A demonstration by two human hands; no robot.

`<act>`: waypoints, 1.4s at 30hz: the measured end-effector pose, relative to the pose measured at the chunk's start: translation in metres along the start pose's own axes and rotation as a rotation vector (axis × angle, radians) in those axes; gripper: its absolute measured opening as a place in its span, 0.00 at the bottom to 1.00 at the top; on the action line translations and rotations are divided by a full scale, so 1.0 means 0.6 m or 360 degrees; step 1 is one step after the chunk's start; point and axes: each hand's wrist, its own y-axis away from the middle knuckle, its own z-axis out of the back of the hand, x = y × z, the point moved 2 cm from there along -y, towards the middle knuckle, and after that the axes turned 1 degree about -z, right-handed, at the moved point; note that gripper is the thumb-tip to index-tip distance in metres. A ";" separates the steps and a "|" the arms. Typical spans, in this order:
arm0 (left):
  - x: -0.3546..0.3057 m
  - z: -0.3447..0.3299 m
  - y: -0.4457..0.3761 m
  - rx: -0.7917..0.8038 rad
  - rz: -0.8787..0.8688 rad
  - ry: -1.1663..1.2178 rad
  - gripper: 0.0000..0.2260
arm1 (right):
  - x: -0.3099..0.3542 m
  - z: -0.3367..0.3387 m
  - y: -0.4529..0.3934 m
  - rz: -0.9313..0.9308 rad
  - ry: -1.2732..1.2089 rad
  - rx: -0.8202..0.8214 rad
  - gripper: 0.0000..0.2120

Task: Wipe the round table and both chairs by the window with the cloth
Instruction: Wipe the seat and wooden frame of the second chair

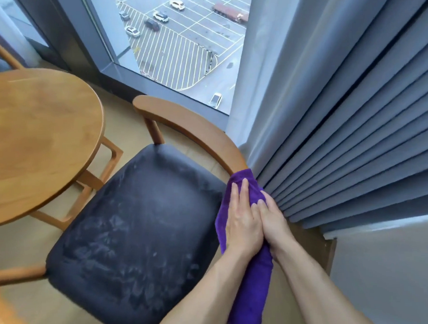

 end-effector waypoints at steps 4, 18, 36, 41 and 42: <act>0.000 0.009 -0.097 -0.0410 -0.0028 -0.0684 0.26 | 0.059 -0.021 -0.093 0.0256 0.0314 0.0178 0.18; 0.026 0.250 -0.401 -0.0802 0.0091 -0.1105 0.24 | 0.342 -0.282 -0.301 0.1095 0.1476 0.0328 0.15; 0.044 0.459 -0.432 -0.1137 0.0450 -0.0195 0.07 | 0.344 -0.288 -0.396 -0.0366 0.0781 0.0896 0.19; 0.032 0.477 -0.357 -0.0888 0.0209 -0.0078 0.11 | 0.364 -0.284 -0.364 0.0142 0.0554 0.0714 0.09; 0.026 0.483 -0.342 -0.0846 0.0221 0.0098 0.12 | 0.375 -0.280 -0.349 0.0228 0.0451 0.0690 0.10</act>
